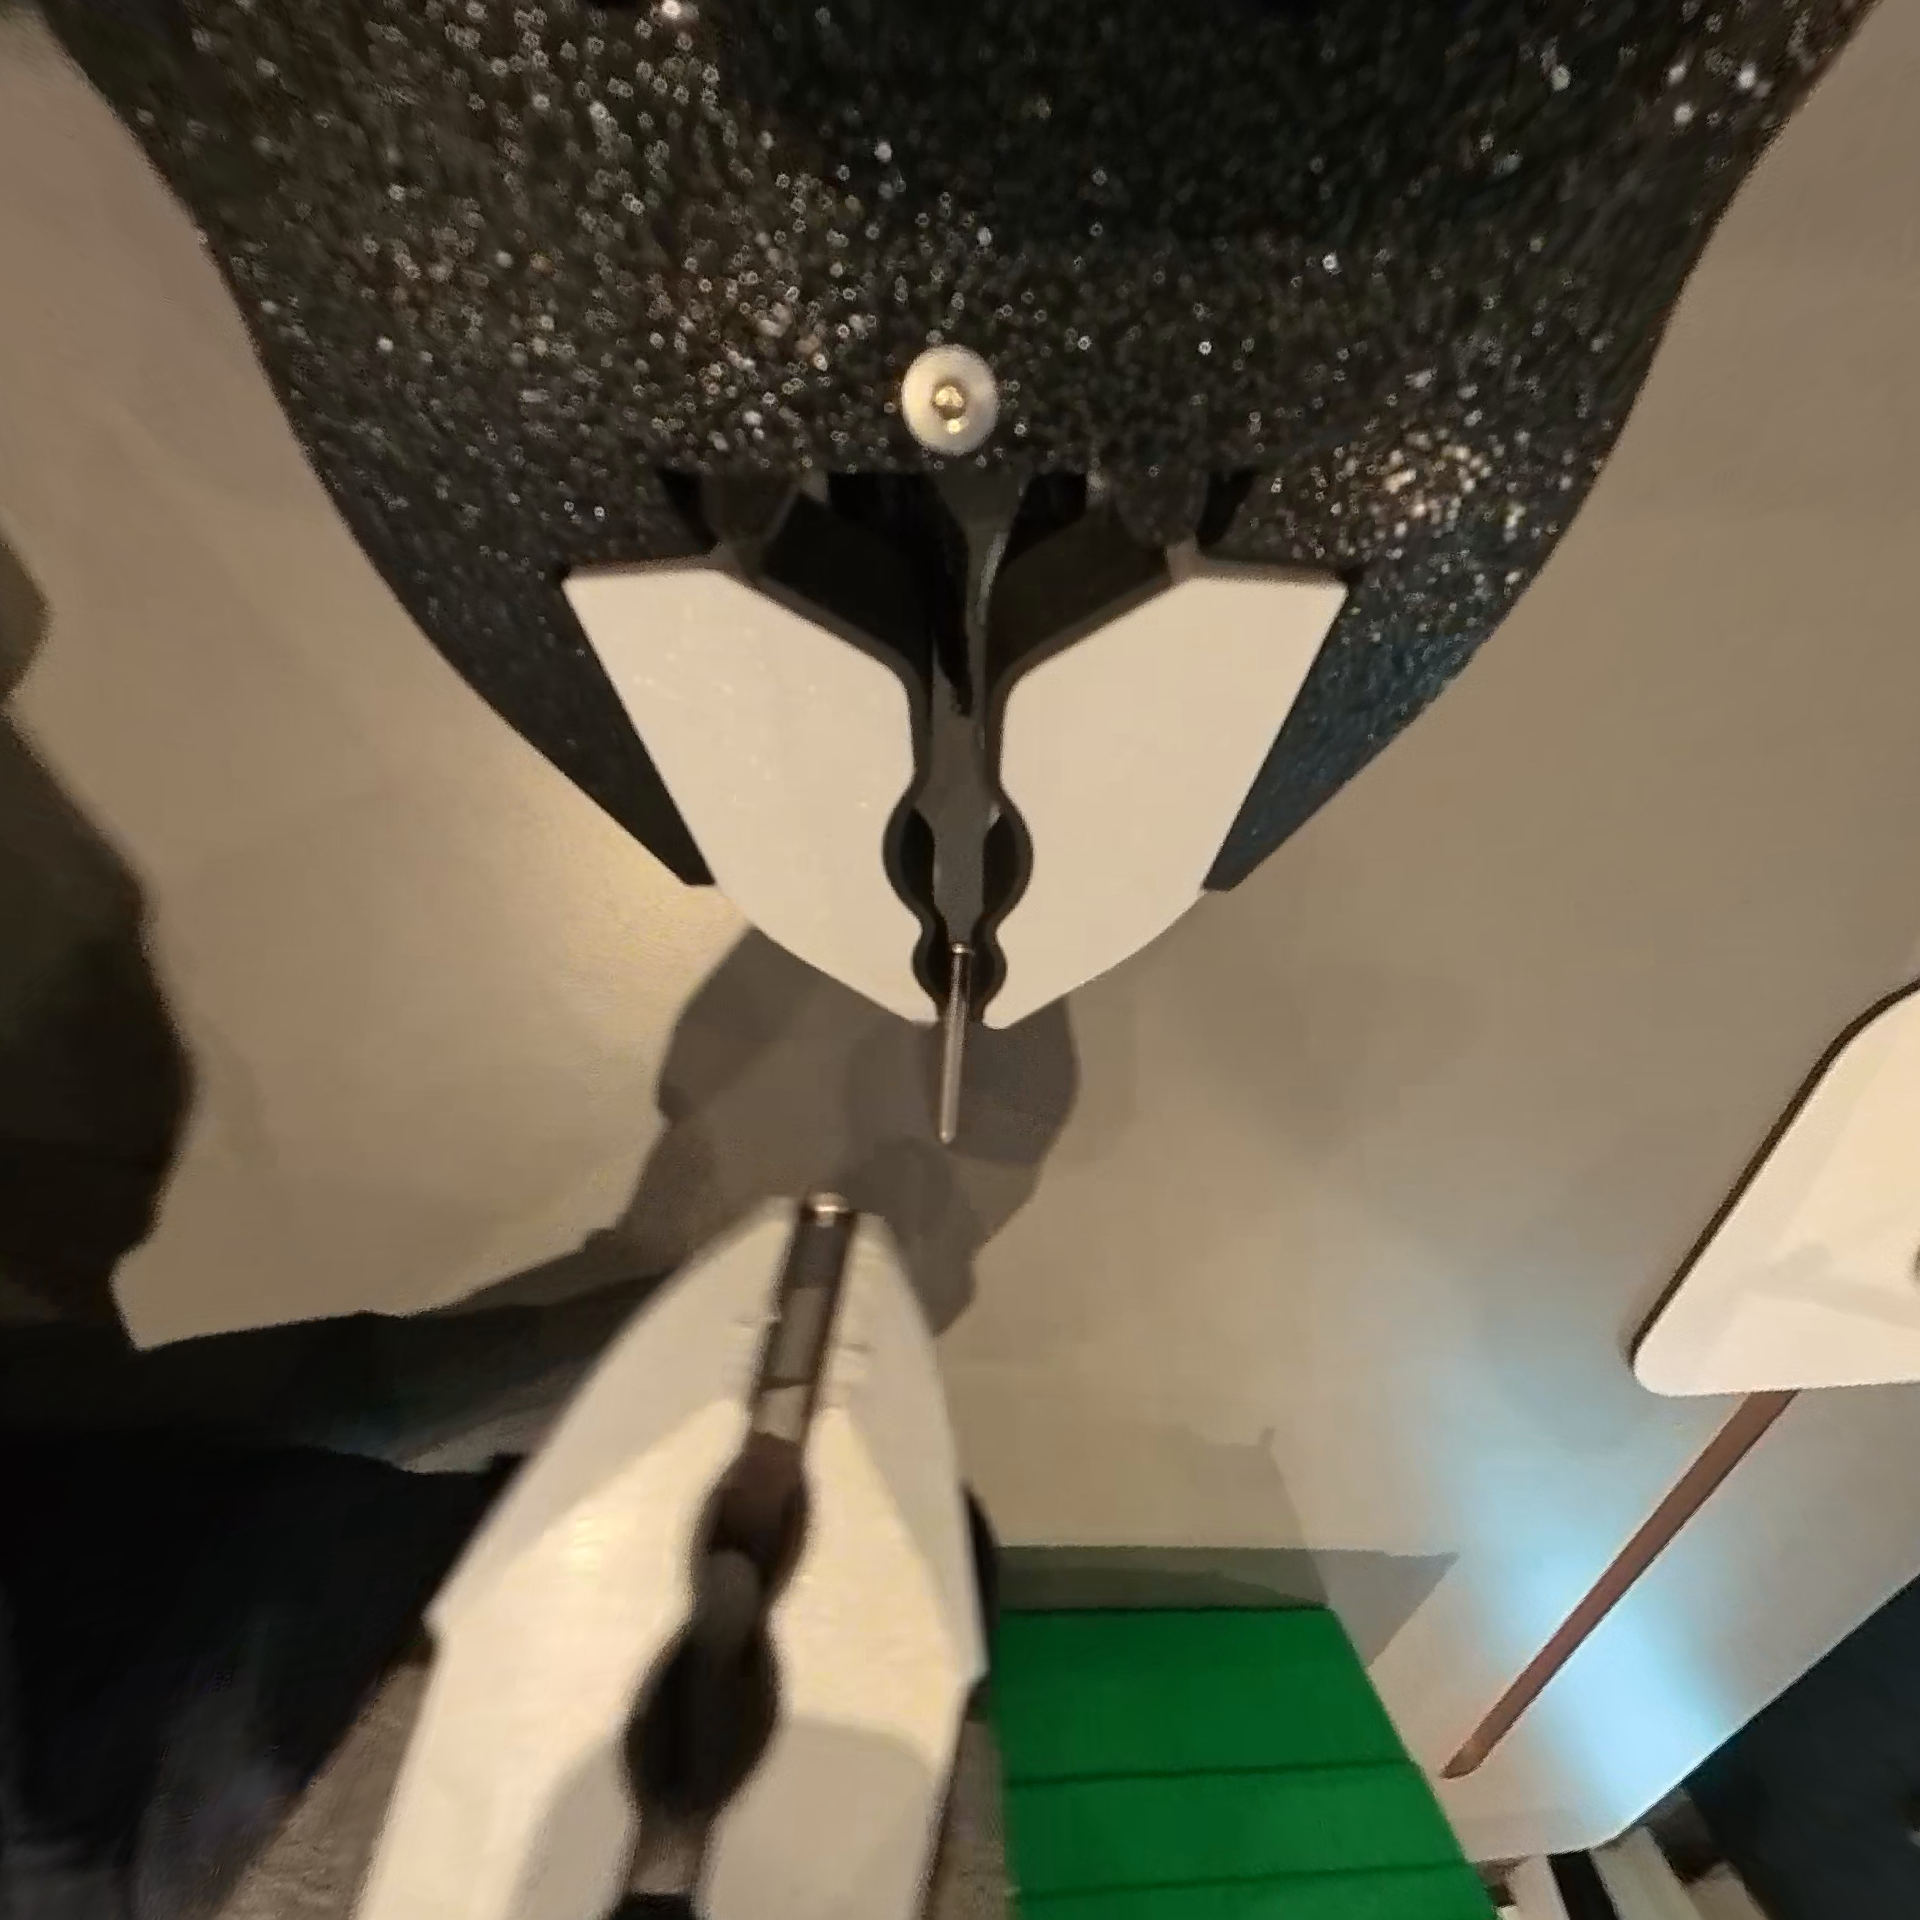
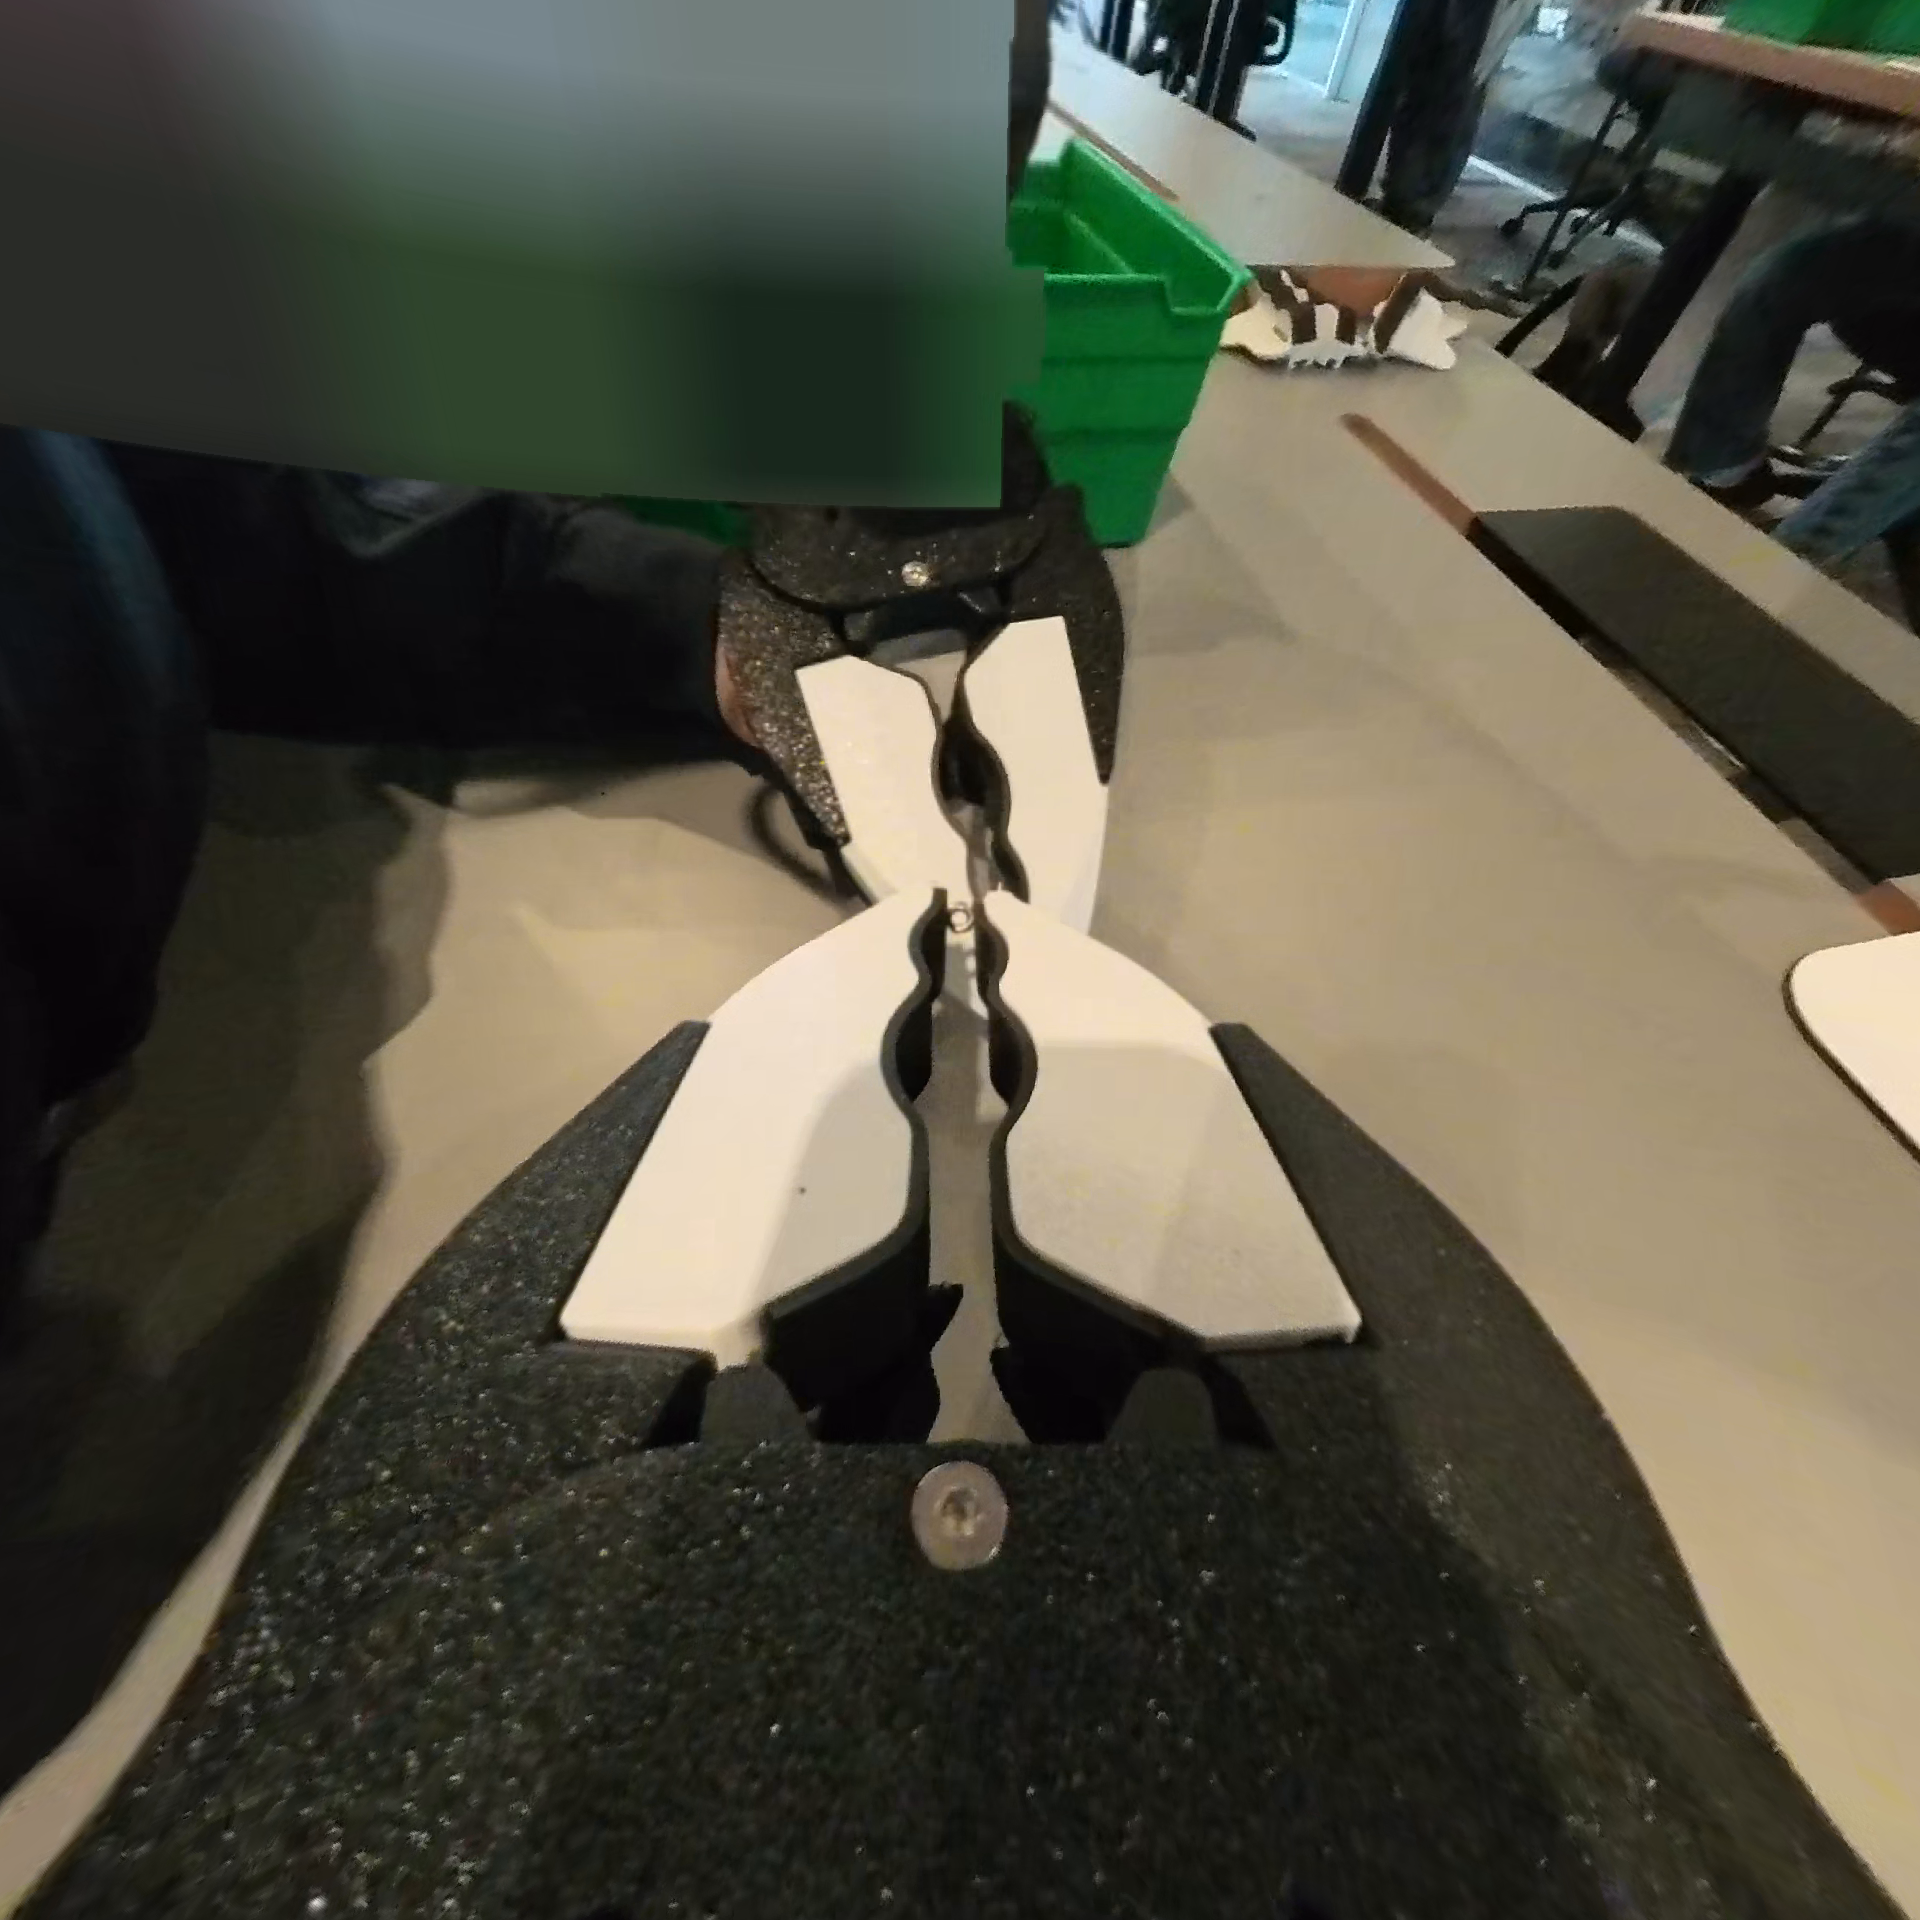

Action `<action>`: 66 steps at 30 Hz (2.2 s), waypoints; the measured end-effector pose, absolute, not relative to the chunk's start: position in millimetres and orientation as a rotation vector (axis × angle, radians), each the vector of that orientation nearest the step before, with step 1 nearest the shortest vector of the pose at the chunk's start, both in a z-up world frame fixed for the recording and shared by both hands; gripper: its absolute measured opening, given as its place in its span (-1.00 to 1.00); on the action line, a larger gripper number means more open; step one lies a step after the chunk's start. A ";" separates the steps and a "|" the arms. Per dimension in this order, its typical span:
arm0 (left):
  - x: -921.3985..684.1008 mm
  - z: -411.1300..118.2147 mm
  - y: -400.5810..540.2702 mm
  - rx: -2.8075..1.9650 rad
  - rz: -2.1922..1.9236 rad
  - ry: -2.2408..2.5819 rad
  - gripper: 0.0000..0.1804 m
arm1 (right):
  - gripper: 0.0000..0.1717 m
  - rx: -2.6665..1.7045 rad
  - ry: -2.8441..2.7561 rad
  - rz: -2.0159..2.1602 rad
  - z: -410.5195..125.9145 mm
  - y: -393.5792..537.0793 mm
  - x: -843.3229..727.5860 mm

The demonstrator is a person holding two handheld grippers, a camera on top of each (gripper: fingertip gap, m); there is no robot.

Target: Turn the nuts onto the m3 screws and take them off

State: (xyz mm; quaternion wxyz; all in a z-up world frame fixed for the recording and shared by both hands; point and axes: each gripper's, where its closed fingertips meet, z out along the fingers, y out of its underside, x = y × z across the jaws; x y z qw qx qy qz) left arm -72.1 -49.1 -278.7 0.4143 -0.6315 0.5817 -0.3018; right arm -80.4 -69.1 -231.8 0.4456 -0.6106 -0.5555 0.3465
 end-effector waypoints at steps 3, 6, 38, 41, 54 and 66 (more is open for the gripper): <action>-71.4 -279.4 -50.6 -1.581 -0.758 1.476 -0.97 | -0.94 -1.500 -1.373 0.863 -232.0 -65.3 -83.2; -71.4 -278.7 -50.8 -1.577 -0.764 1.475 -0.97 | -0.95 -1.501 -1.377 0.855 -234.5 -63.0 -84.6; -71.9 -273.8 -46.4 -1.580 -0.763 1.414 -0.97 | -0.95 -1.652 -0.857 0.898 -234.8 -48.5 -81.0; -71.2 -274.3 -46.8 -1.583 -0.759 1.417 -0.97 | -0.95 -1.698 -0.718 0.841 -234.6 -48.8 -80.1; -70.1 -272.0 -48.3 -1.578 -0.790 1.409 -0.97 | -0.79 -1.646 -0.662 0.773 -223.3 -54.5 -77.5; -67.6 -279.4 -57.6 -1.572 -0.798 1.504 -0.97 | -0.81 -1.600 -1.624 0.544 -241.7 -70.4 -60.9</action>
